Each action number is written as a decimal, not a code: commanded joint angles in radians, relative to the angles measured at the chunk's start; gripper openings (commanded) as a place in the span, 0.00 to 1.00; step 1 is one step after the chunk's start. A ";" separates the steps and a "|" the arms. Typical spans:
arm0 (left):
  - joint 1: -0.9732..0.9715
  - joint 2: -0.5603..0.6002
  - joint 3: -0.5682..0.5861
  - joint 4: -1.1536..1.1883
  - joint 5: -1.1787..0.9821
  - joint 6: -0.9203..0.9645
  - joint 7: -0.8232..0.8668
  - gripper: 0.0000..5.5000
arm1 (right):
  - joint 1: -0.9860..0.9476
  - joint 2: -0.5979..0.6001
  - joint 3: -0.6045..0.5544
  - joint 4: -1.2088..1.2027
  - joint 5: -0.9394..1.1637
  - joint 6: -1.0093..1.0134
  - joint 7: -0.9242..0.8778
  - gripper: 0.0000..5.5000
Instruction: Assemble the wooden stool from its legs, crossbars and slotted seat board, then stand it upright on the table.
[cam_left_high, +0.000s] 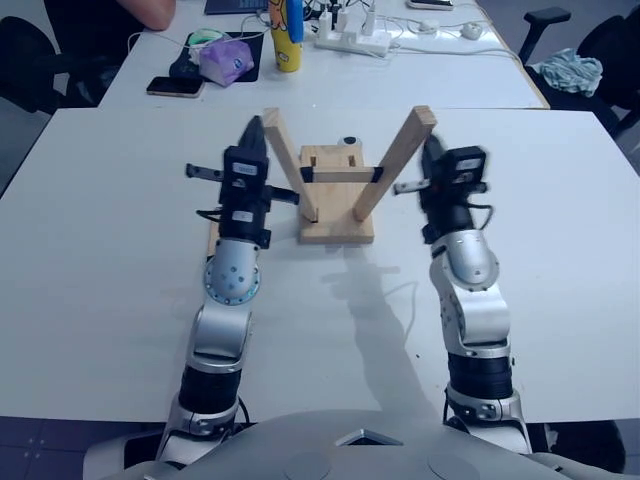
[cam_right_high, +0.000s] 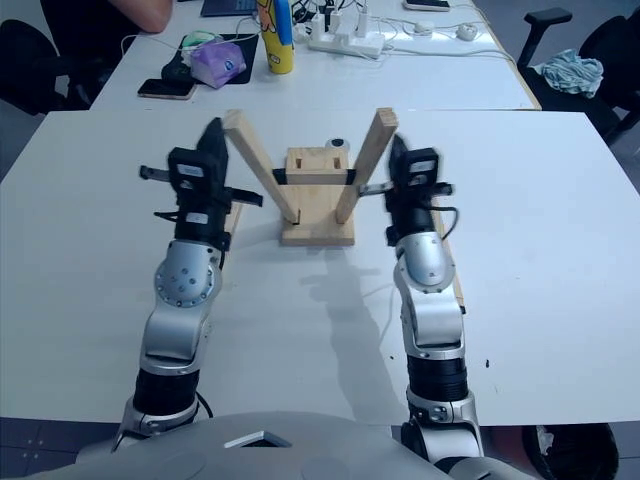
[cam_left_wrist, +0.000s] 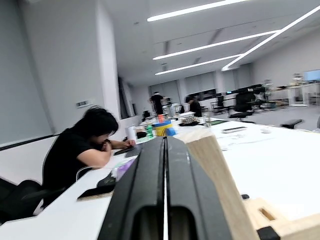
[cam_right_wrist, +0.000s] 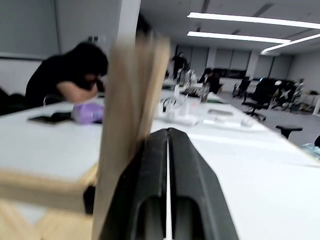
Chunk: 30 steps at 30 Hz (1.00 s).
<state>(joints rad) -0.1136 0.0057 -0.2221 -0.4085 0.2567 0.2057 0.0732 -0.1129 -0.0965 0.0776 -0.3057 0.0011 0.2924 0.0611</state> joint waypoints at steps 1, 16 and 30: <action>0.047 0.003 0.014 0.073 -0.023 0.128 -0.045 0.00 | 0.022 0.008 0.037 0.008 0.010 0.040 0.035 0.00; 0.060 -0.013 0.054 0.051 -0.059 0.108 -0.053 0.00 | 0.184 -0.103 0.107 0.099 -0.002 0.143 0.193 0.00; 0.044 -0.014 0.012 -0.010 -0.094 -0.036 -0.089 0.00 | 0.208 -0.153 0.073 0.167 -0.013 0.020 0.229 0.00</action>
<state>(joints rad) -0.0847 -0.0111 -0.1852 -0.4262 0.1764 0.1568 0.0111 0.0877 -0.2409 0.1744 -0.1378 -0.0313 0.3371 0.2755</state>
